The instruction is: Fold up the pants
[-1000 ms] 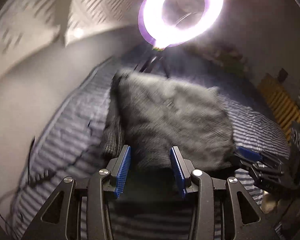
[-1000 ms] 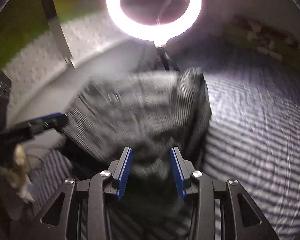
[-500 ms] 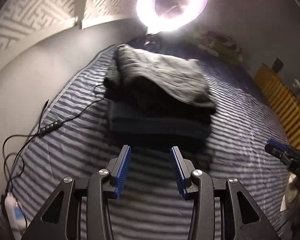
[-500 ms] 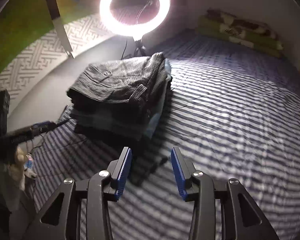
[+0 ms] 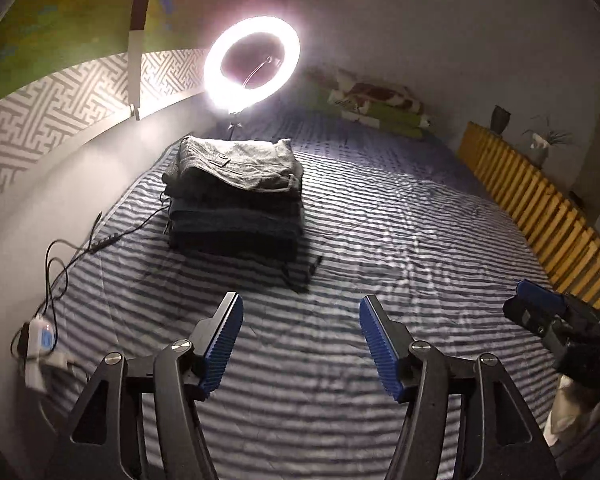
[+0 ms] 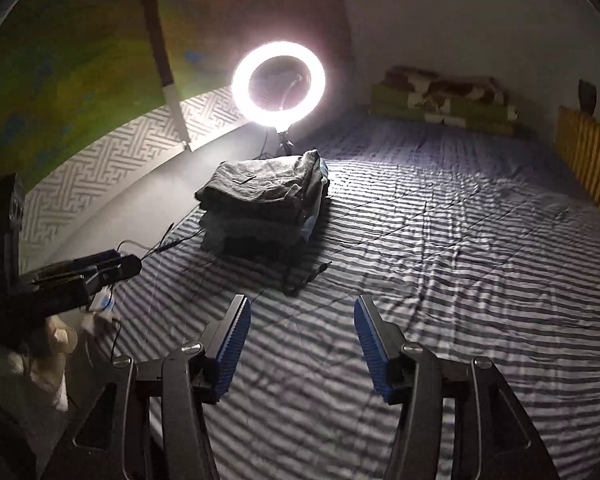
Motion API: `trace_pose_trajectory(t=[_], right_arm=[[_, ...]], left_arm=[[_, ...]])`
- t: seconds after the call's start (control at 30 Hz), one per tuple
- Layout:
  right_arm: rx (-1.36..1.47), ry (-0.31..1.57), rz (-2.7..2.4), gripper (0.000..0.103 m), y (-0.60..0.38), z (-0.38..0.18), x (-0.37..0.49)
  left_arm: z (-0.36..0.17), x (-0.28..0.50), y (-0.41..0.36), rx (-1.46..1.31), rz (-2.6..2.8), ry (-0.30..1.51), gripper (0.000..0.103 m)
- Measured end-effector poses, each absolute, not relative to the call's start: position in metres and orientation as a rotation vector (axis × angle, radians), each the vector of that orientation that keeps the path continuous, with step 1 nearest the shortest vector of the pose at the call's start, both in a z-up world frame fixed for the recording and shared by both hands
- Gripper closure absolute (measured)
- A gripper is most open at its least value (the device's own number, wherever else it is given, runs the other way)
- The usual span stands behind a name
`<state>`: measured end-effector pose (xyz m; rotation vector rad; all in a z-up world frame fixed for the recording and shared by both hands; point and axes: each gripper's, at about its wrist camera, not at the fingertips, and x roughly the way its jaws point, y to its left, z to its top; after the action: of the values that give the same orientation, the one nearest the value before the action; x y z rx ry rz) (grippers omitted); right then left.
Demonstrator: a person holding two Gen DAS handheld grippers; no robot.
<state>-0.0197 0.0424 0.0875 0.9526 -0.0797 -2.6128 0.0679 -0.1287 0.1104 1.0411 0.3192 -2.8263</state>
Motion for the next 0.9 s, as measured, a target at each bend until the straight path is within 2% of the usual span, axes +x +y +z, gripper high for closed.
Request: trace_pose_trajectory(t=[0.1, 0.27, 0.37, 0.53, 0.9], right_arm=[[0.910, -0.052, -2.649, 0.047, 0.048, 0.096, 0.011], [0.851, -0.047, -2.720, 0.045, 0.061, 0.103, 0.053], [0.857, -0.053, -2.751, 0.045, 0.068, 0.098, 0.070], [0.885, -0.101, -2.763, 0.045, 0.077, 0.083, 0.095], [0.931, -0.064, -2.741, 0.045, 0.066, 0.062, 0.102]], left_arm=[[0.119, 0.094, -0.111, 1.001, -2.818, 0.287, 0.032], [0.124, 0.127, -0.081, 0.964, -2.818, 0.201, 0.029], [0.125, 0.146, -0.063, 0.924, -2.818, 0.157, 0.022], [0.114, 0.170, -0.052, 0.900, -2.787, 0.200, 0.009], [0.086, 0.176, -0.062, 0.977, -2.699, 0.206, 0.007]])
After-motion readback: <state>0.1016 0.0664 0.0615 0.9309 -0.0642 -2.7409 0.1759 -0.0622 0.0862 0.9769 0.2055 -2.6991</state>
